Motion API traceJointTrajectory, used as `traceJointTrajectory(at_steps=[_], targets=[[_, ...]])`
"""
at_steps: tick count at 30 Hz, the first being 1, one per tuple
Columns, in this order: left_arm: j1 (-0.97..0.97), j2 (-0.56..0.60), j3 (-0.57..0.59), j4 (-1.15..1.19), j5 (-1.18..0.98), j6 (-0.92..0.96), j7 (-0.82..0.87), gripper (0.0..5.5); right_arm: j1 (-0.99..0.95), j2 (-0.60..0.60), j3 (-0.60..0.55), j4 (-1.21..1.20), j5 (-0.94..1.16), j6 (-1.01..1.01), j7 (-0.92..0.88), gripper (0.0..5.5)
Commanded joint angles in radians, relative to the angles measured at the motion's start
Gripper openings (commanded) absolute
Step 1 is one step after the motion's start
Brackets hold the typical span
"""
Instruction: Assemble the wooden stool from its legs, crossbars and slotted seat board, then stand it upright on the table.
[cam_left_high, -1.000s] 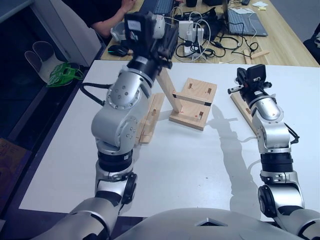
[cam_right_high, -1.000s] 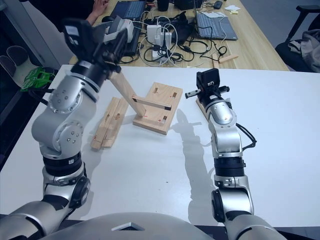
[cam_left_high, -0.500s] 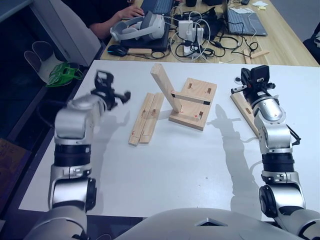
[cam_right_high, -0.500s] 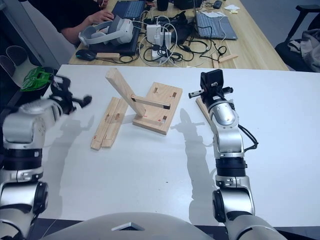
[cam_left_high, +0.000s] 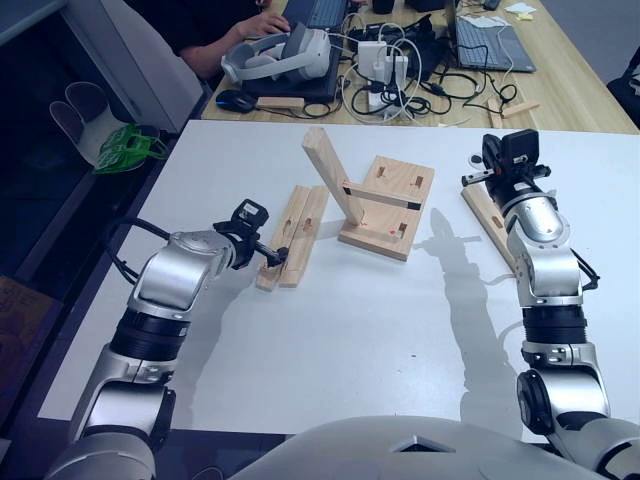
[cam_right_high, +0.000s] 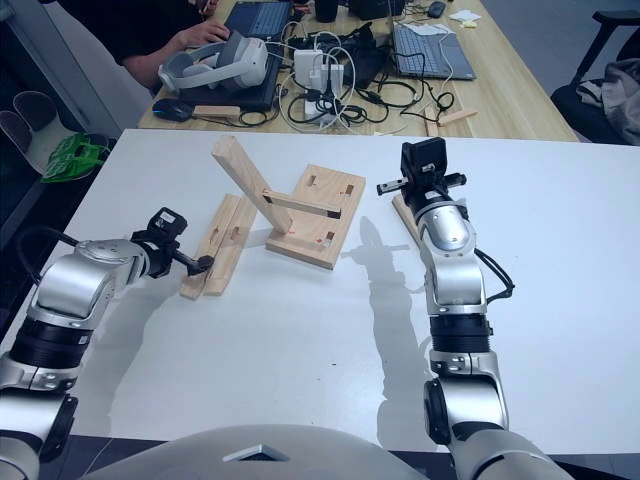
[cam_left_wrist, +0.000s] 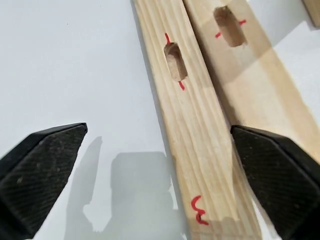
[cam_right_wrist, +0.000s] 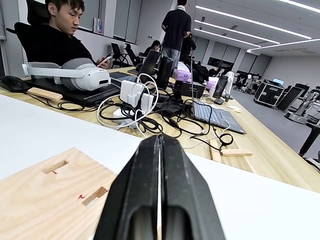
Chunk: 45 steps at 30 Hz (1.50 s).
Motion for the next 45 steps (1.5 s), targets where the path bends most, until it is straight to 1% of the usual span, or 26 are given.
traceJointTrajectory(at_steps=[1,4,8,9,10,11,13,15,17,20,22,27,32,35,36,39,45], targets=[[-0.002,-0.002,-0.023,0.011,0.038,-0.027,0.001,5.38,-0.011,0.002,0.008,-0.013,-0.001,0.001,-0.001,0.0],[-0.008,-0.007,-0.032,0.005,0.063,-0.05,0.006,5.38,-0.01,0.0,0.01,-0.013,-0.001,0.0,0.0,0.0],[-0.054,-0.024,-0.018,0.045,0.127,-0.128,0.062,5.38,-0.008,0.0,0.015,-0.015,-0.003,0.001,0.0,0.0],[-0.061,-0.033,-0.005,0.05,0.135,-0.151,0.076,5.38,-0.008,0.0,0.016,-0.015,-0.003,0.002,0.001,0.0],[-0.08,-0.076,0.046,0.035,0.105,-0.148,0.089,5.38,-0.007,-0.002,0.018,-0.015,-0.003,0.001,0.002,0.0],[-0.095,-0.115,0.092,0.017,0.071,-0.137,0.093,5.38,-0.005,-0.004,0.019,-0.016,-0.004,0.0,0.004,0.0],[-0.118,-0.171,0.153,-0.059,-0.03,-0.016,0.048,5.38,0.002,-0.009,0.019,-0.02,-0.005,0.0,0.007,0.0],[-0.121,-0.177,0.17,-0.127,-0.11,0.106,-0.006,5.38,0.005,-0.011,0.018,-0.023,-0.005,0.001,0.007,0.0],[-0.112,-0.144,0.147,-0.179,-0.151,0.183,-0.044,5.38,0.003,-0.01,0.018,-0.023,-0.005,0.002,0.006,0.0],[-0.066,-0.056,0.051,-0.209,-0.142,0.19,-0.086,5.38,0.002,-0.008,0.017,-0.024,-0.005,0.002,0.004,0.0],[-0.032,-0.038,0.018,-0.216,-0.149,0.196,-0.1,5.38,0.0,-0.006,0.019,-0.023,-0.005,0.002,0.004,0.0],[0.009,-0.065,-0.003,-0.176,-0.136,0.186,-0.071,5.38,-0.007,0.006,-0.01,-0.031,0.026,0.02,-0.003,0.0],[0.022,-0.102,-0.079,-0.095,-0.108,0.149,-0.053,5.38,-0.023,0.014,-0.016,-0.024,0.038,0.019,-0.006,0.0],[0.013,-0.152,-0.07,-0.017,-0.094,0.141,-0.02,5.38,-0.028,0.018,-0.013,-0.022,0.036,0.014,-0.008,0.0],[0.007,-0.175,-0.051,0.024,-0.089,0.136,-0.001,5.11,-0.027,0.018,-0.012,-0.023,0.036,0.013,-0.008,0.0],[-0.002,-0.214,-0.017,0.095,-0.072,0.113,0.035,4.71,-0.026,0.017,-0.011,-0.025,0.034,0.009,-0.01,0.0],[0.005,-0.231,-0.015,0.137,-0.055,0.072,0.038,3.73,-0.036,0.018,-0.009,-0.027,0.036,0.003,-0.005,0.0]])
